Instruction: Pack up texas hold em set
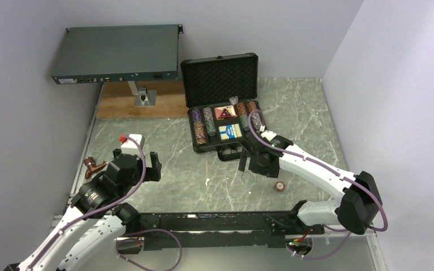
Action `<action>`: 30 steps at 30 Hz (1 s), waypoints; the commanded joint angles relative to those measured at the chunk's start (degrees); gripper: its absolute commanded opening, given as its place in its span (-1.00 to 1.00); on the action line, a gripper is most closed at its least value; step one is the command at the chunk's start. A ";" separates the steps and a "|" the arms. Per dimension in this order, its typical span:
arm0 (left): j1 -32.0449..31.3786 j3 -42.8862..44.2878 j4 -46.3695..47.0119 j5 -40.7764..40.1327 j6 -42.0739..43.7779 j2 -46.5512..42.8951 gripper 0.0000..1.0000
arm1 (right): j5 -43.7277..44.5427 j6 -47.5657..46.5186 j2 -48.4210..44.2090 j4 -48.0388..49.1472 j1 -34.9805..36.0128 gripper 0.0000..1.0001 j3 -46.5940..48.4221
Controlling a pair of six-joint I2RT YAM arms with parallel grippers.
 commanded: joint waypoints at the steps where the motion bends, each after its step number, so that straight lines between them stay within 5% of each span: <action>1: 0.19 -0.80 6.68 9.98 5.37 2.15 0.99 | 1.60 3.39 -2.33 1.58 0.22 0.96 -0.30; 8: -0.09 0.21 8.51 17.78 7.63 9.64 0.99 | 6.60 8.14 -2.82 -7.70 0.16 0.98 0.37; 19: -0.93 -0.23 9.66 18.58 7.77 10.50 0.95 | 5.86 30.82 -19.91 -7.96 -6.05 0.64 -18.91; 30: -1.69 -0.19 9.31 16.81 7.31 9.69 0.94 | 6.55 24.31 -17.53 1.25 -14.19 0.53 -24.35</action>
